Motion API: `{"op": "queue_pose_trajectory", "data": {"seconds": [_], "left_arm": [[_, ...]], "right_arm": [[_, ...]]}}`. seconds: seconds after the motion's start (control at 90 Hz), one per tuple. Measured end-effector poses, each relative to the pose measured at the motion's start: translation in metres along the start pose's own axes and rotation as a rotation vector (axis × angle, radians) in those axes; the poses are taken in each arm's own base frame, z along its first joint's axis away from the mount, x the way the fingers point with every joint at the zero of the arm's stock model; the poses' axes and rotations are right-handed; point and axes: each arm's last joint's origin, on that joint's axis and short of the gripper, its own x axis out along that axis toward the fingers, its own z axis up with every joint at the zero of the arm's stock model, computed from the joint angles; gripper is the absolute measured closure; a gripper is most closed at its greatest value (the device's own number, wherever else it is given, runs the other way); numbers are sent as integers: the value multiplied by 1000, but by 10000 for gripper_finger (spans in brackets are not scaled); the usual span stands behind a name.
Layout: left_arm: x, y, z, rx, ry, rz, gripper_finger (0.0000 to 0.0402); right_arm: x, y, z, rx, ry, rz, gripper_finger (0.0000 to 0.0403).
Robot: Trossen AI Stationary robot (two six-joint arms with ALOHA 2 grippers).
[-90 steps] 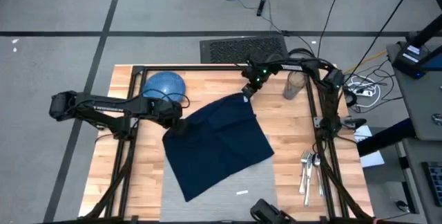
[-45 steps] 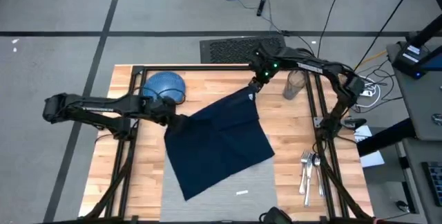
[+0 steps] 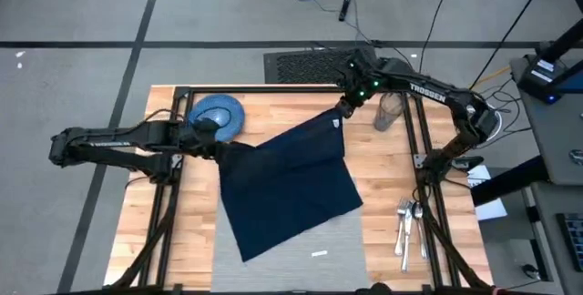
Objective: Set table place
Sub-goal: Fold the dark blue napkin
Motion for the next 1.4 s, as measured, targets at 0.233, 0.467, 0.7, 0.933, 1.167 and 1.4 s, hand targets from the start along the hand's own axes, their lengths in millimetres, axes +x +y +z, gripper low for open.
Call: {"op": "queue_pose_trajectory", "data": {"seconds": [0.233,0.467,0.7,0.933,1.167,1.4], "left_arm": [[-26,-12,14,54,-81,-9,402],[-27,-12,15,60,-89,-4,402],[-27,-12,15,61,-89,-3,402],[-27,-12,15,61,-86,-5,402],[-27,-16,10,65,-12,-66,402],[-30,-23,-2,90,58,-124,402]], "right_arm": [[0,2,2,-9,-24,4,403],[-26,15,24,-61,-129,9,403],[-51,26,35,-104,-161,4,403],[-52,27,26,-110,-65,-3,403],[-46,39,16,-128,30,17,403],[-54,60,6,-178,47,52,403]]}}
